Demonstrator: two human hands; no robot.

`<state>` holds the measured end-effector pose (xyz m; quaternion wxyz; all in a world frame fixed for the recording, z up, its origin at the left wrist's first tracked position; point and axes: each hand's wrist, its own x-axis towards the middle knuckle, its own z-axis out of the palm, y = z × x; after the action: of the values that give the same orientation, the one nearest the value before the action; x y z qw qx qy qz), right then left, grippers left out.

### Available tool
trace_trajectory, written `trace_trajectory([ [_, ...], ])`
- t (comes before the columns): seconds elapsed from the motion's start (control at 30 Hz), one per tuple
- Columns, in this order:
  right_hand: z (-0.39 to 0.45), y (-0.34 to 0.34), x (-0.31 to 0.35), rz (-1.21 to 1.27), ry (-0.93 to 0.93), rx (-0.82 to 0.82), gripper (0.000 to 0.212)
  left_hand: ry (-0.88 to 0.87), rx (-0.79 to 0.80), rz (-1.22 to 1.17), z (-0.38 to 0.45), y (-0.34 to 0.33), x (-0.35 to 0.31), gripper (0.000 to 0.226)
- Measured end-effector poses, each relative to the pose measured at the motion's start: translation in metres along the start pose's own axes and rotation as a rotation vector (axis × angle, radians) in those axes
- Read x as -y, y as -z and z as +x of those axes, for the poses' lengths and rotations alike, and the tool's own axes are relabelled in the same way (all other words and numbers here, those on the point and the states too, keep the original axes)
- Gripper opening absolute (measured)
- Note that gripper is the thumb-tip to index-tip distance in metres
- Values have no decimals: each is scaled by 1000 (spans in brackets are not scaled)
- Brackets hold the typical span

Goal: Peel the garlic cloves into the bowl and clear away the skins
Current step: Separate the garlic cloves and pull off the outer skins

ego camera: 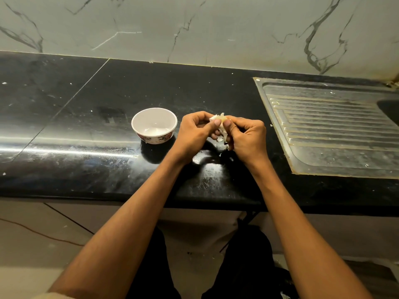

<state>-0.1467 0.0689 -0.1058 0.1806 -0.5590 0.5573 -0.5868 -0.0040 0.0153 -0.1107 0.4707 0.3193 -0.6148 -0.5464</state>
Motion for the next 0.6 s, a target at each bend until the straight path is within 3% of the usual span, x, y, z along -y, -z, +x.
trace_trajectory([
  [0.17, 1, 0, -3, -70, 0, -12, 18, 15, 11, -25, -2, 1, -3, 13],
  [0.33, -2, -3, -4, -199, 152, -51, 21, 24, -18, 14, -3, -2, -4, 26],
  [0.6, -6, -4, -2, -381, 334, -66, 20, 38, -8, -8, -3, 1, -3, 12],
])
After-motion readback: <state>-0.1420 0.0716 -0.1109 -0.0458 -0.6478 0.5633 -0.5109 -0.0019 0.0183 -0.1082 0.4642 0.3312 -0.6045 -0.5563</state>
